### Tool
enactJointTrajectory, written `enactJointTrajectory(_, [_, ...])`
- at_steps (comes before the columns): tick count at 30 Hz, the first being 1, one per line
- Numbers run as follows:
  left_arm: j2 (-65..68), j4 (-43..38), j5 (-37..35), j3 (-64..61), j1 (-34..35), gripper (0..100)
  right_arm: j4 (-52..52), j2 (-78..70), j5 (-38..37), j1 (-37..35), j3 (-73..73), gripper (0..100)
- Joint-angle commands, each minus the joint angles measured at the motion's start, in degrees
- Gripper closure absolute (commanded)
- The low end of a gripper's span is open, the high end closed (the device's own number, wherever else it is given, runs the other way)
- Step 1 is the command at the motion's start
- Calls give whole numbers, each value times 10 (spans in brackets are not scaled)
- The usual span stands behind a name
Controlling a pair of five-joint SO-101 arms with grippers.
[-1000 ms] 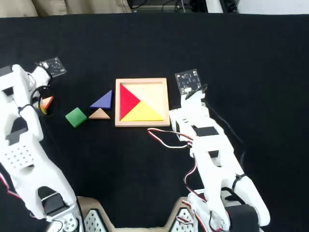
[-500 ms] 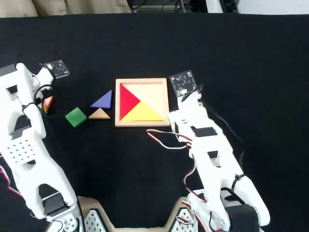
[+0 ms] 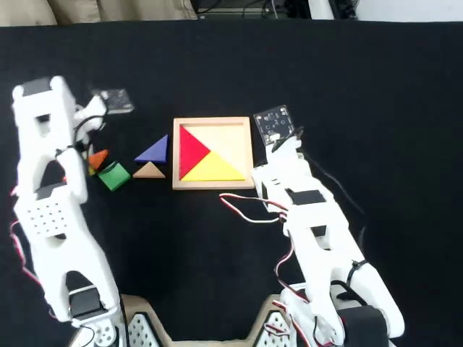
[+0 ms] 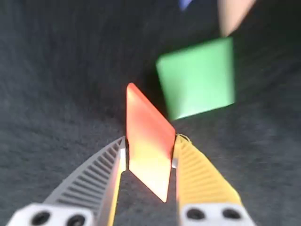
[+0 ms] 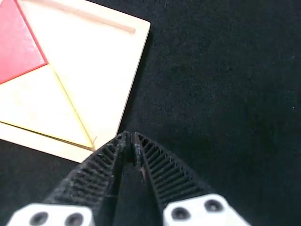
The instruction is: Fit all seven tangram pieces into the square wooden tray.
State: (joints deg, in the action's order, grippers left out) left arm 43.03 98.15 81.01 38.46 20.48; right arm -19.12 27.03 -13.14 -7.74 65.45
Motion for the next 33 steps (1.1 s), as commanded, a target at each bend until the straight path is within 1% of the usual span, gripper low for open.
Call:
enactJointTrajectory(1, [-13, 18, -64, 98, -15, 960, 12, 22, -4, -9, -3, 987])
enactJointTrajectory(3, [-11, 17, -63, 138, -4, 956, 11, 22, -4, -9, -2, 987])
enactJointTrajectory(5, [-11, 24, -69, 163, -7, 959, 11, 22, -4, -9, -2, 987])
enactJointTrajectory(7, [-18, 27, -112, 167, -22, 957, 11, 22, -4, -9, -3, 987])
enactJointTrajectory(10, [-51, 27, -201, 163, -63, 956, 11, 22, -4, -8, -4, 987])
enactJointTrajectory(13, [-103, 27, -306, 129, -112, 956, 11, 26, -4, -4, -3, 987])
enactJointTrajectory(17, [-206, 25, -481, 21, -200, 960, 12, 27, 0, 35, -8, 987])
enactJointTrajectory(19, [-249, 9, -565, -37, -247, 960, 12, 27, 22, 54, -16, 987])
enactJointTrajectory(22, [-306, -76, -695, -138, -302, 959, 12, 27, 84, 99, -26, 987])
enactJointTrajectory(25, [-345, -168, -796, -239, -348, 956, 12, 25, 129, 150, -35, 987])
enactJointTrajectory(28, [-360, -277, -907, -333, -381, 956, 12, 22, 176, 191, -41, 987])
enactJointTrajectory(30, [-360, -345, -970, -375, -394, 956, 26, 22, 195, 207, -37, 987])
enactJointTrajectory(33, [-360, -426, -1069, -420, -418, 956, 56, 22, 197, 210, -25, 987])
